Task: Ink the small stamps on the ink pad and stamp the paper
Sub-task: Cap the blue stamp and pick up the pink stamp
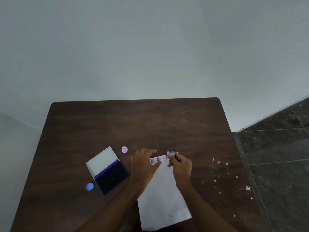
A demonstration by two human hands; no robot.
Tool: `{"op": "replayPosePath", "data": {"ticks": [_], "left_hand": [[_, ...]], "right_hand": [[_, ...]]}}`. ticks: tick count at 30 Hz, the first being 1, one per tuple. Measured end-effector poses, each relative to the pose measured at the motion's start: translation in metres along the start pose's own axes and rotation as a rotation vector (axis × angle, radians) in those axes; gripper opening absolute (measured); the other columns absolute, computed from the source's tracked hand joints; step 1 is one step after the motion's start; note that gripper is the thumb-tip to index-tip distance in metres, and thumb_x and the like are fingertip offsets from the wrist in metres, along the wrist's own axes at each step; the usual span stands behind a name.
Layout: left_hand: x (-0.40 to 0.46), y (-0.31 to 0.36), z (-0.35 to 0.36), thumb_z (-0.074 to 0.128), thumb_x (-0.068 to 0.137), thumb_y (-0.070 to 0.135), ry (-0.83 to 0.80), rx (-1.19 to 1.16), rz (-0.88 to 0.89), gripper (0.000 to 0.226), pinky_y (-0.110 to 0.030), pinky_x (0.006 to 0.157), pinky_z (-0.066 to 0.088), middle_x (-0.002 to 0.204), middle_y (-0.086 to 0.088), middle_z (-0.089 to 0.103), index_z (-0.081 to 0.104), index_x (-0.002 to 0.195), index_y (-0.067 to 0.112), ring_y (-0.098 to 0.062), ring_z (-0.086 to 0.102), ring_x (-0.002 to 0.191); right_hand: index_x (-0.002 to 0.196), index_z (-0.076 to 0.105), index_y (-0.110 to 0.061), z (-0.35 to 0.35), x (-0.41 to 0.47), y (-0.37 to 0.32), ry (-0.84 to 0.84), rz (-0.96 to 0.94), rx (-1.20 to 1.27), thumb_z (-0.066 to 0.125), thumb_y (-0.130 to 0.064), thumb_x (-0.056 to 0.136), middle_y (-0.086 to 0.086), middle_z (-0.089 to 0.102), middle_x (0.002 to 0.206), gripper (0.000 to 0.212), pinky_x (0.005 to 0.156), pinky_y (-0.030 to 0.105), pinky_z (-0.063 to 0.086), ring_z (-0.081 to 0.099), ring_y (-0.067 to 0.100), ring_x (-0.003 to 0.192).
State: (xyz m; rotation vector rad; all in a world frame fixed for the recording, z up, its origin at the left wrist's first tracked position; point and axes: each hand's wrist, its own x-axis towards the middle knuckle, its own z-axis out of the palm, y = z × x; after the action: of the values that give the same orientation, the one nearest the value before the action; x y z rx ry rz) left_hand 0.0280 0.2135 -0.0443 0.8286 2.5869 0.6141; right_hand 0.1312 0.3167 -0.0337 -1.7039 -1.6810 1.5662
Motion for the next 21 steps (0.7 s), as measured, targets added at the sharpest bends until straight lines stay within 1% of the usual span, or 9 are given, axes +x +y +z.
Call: {"op": "replayPosePath", "data": {"ticks": [2, 3, 7, 9, 11, 12, 14, 17, 21], "left_hand": [[0.000, 0.000, -0.003, 0.066, 0.072, 0.065, 0.046, -0.042, -0.009, 0.051, -0.025, 0.084, 0.042, 0.115, 0.012, 0.066, 0.063, 0.114, 0.035, -0.010, 0.057, 0.098], [0.000, -0.001, -0.005, 0.064, 0.074, 0.065, 0.076, -0.066, -0.005, 0.049, -0.025, 0.082, 0.042, 0.113, 0.011, 0.067, 0.064, 0.113, 0.034, -0.009, 0.058, 0.096], [-0.004, -0.012, -0.018, 0.048, 0.083, 0.065, 0.134, -0.141, -0.006, 0.049, -0.027, 0.087, 0.045, 0.110, 0.009, 0.070, 0.067, 0.111, 0.029, -0.010, 0.062, 0.094], [-0.008, -0.022, -0.026, 0.044, 0.086, 0.060, 0.154, -0.202, -0.034, 0.049, -0.025, 0.087, 0.045, 0.109, 0.006, 0.071, 0.069, 0.110, 0.025, -0.008, 0.062, 0.093], [-0.016, -0.036, -0.034, 0.053, 0.089, 0.048, 0.146, -0.188, -0.097, 0.037, -0.021, 0.085, 0.037, 0.108, 0.001, 0.070, 0.068, 0.109, 0.020, -0.006, 0.058, 0.092], [-0.020, -0.044, -0.038, 0.060, 0.090, 0.038, 0.141, -0.166, -0.135, 0.028, -0.021, 0.085, 0.033, 0.107, -0.002, 0.070, 0.067, 0.108, 0.017, -0.009, 0.058, 0.092], [-0.031, -0.059, -0.045, 0.061, 0.092, 0.030, 0.199, -0.229, -0.173, 0.019, -0.022, 0.082, 0.034, 0.102, -0.002, 0.068, 0.066, 0.105, 0.017, -0.011, 0.058, 0.091], [-0.049, -0.081, -0.061, 0.051, 0.095, 0.039, 0.290, -0.302, -0.188, 0.024, -0.020, 0.080, 0.038, 0.102, 0.007, 0.067, 0.066, 0.107, 0.024, -0.003, 0.052, 0.090], [-0.070, -0.113, -0.074, 0.050, 0.096, 0.042, 0.332, -0.318, -0.268, 0.026, -0.026, 0.087, 0.047, 0.108, 0.009, 0.066, 0.064, 0.111, 0.027, -0.004, 0.053, 0.098]], "right_hand": [[0.106, 0.073, -0.006, 0.001, -0.001, -0.006, -0.011, -0.007, 0.048, 0.070, -0.015, 0.085, 0.010, 0.076, 0.093, 0.023, 0.070, 0.035, 0.062, 0.071, 0.022, 0.074], [0.106, 0.072, -0.006, 0.002, -0.001, -0.008, -0.019, -0.018, 0.063, 0.071, -0.014, 0.084, 0.009, 0.076, 0.093, 0.024, 0.071, 0.035, 0.062, 0.071, 0.021, 0.074], [0.101, 0.075, -0.008, 0.007, -0.005, -0.016, -0.078, -0.013, 0.125, 0.072, -0.014, 0.083, 0.004, 0.076, 0.084, 0.019, 0.066, 0.028, 0.061, 0.072, 0.020, 0.070], [0.100, 0.075, -0.008, 0.013, -0.007, -0.019, -0.119, 0.001, 0.142, 0.072, -0.015, 0.083, 0.003, 0.077, 0.080, 0.019, 0.067, 0.026, 0.060, 0.073, 0.020, 0.070], [0.100, 0.076, -0.007, 0.023, -0.011, -0.022, -0.177, 0.029, 0.160, 0.072, -0.017, 0.083, 0.005, 0.077, 0.079, 0.020, 0.073, 0.030, 0.060, 0.073, 0.023, 0.071], [0.099, 0.076, -0.008, 0.028, -0.014, -0.022, -0.208, 0.040, 0.158, 0.072, -0.018, 0.083, 0.006, 0.077, 0.078, 0.019, 0.075, 0.032, 0.060, 0.073, 0.024, 0.071], [0.097, 0.076, -0.011, 0.040, -0.021, -0.023, -0.251, 0.053, 0.140, 0.072, -0.021, 0.083, 0.001, 0.077, 0.074, 0.018, 0.072, 0.028, 0.059, 0.073, 0.022, 0.070], [0.094, 0.077, -0.016, 0.059, -0.035, -0.024, -0.303, 0.061, 0.139, 0.073, -0.024, 0.082, -0.004, 0.077, 0.071, 0.015, 0.065, 0.020, 0.056, 0.073, 0.018, 0.068], [0.095, 0.076, -0.014, 0.080, -0.054, -0.027, -0.388, 0.049, 0.152, 0.072, -0.022, 0.083, -0.002, 0.076, 0.070, 0.015, 0.059, 0.017, 0.054, 0.072, 0.016, 0.065]]}}
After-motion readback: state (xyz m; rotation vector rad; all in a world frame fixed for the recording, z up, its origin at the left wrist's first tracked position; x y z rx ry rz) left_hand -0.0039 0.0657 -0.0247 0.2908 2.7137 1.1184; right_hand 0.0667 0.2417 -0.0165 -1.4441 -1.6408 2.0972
